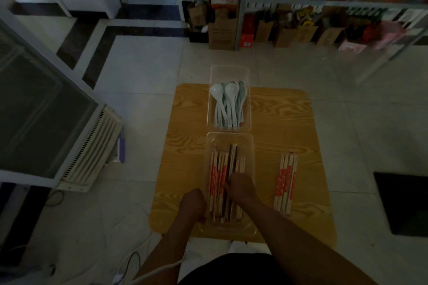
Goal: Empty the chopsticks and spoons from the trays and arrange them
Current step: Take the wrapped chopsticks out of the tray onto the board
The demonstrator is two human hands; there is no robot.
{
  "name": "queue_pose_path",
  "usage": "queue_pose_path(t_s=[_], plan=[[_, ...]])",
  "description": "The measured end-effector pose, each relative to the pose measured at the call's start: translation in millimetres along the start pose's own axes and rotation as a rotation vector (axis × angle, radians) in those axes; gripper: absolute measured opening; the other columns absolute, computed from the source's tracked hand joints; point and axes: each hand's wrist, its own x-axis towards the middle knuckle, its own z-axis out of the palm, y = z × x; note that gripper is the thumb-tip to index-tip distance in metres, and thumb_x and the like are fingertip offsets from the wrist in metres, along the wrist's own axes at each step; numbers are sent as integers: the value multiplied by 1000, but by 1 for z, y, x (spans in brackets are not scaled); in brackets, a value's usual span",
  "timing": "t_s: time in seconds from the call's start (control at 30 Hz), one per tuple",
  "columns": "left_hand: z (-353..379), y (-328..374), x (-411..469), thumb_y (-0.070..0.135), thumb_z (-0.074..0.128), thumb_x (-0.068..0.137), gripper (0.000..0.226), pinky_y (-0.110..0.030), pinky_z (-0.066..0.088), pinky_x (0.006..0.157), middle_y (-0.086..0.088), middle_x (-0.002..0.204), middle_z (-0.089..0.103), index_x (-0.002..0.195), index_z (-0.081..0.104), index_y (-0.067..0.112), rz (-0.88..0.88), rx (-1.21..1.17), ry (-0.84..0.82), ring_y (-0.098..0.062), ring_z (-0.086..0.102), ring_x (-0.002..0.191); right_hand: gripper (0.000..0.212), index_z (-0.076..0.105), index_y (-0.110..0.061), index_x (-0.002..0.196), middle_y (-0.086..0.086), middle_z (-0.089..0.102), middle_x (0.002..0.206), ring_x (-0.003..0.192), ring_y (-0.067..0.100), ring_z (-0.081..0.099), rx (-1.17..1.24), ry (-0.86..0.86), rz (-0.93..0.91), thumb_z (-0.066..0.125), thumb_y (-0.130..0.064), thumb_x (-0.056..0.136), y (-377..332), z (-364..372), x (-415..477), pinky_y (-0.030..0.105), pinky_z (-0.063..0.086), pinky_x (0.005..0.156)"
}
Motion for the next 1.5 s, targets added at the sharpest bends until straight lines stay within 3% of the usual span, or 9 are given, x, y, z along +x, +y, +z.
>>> queue_pose_path(t_s=[0.13,0.23,0.4,0.7,0.83,0.97,1.17,1.3,1.5], plan=[[-2,-3,-2,13,76,78,44,-37,57,81,-12,107,62,113,53,3,35,36,-13,-27,64,94,25,67,-15,77,8,63,76,80,27,68,-36,12,67,59,-32,92,-3,18,2,30,47,61],[1,-4,1,10,54,91,27,-35,60,69,-4,75,55,114,55,-3,77,21,54,-20,60,64,23,71,-16,86,10,69,88,77,27,68,-12,32,145,57,-35,89,-5,31,8,33,55,63],[4,-5,1,13,79,76,56,-25,43,85,-12,125,53,121,47,4,47,48,-9,-24,54,115,32,72,-16,91,10,69,91,82,29,68,154,24,223,55,-44,85,-15,34,12,35,54,68],[3,-4,7,20,86,69,69,-24,43,79,-9,128,52,124,46,7,16,106,-58,-22,54,115,37,56,-14,56,0,50,54,51,14,51,303,8,216,64,-28,89,-11,0,5,29,44,47],[1,-3,7,28,87,67,78,-27,44,89,-10,132,50,129,46,4,25,159,-49,-23,53,118,25,76,-10,100,6,72,87,79,19,66,439,44,62,62,-29,93,-2,-48,14,31,53,72],[0,2,7,28,87,67,82,-29,47,91,-8,131,51,132,42,5,-13,197,-60,-22,54,118,19,75,-11,106,1,69,74,66,13,64,635,149,49,66,-21,93,47,-105,14,34,55,65],[2,10,3,27,89,64,76,-31,51,85,-8,126,54,124,45,8,-49,208,-39,-24,59,111,30,73,-11,113,11,72,112,103,29,65,407,305,397,62,-32,95,164,-114,-14,36,48,93],[8,8,3,21,87,67,74,-27,47,83,-9,128,52,126,44,8,-47,192,11,-23,56,114,29,75,-14,109,13,72,112,99,32,67,408,314,629,67,-34,89,211,-83,-28,36,53,86],[14,9,6,10,68,84,40,-30,55,69,-15,112,62,119,51,2,-68,74,95,-28,65,94,13,76,-14,86,8,73,82,68,21,65,446,248,697,66,-23,84,205,-55,-29,24,49,58]])
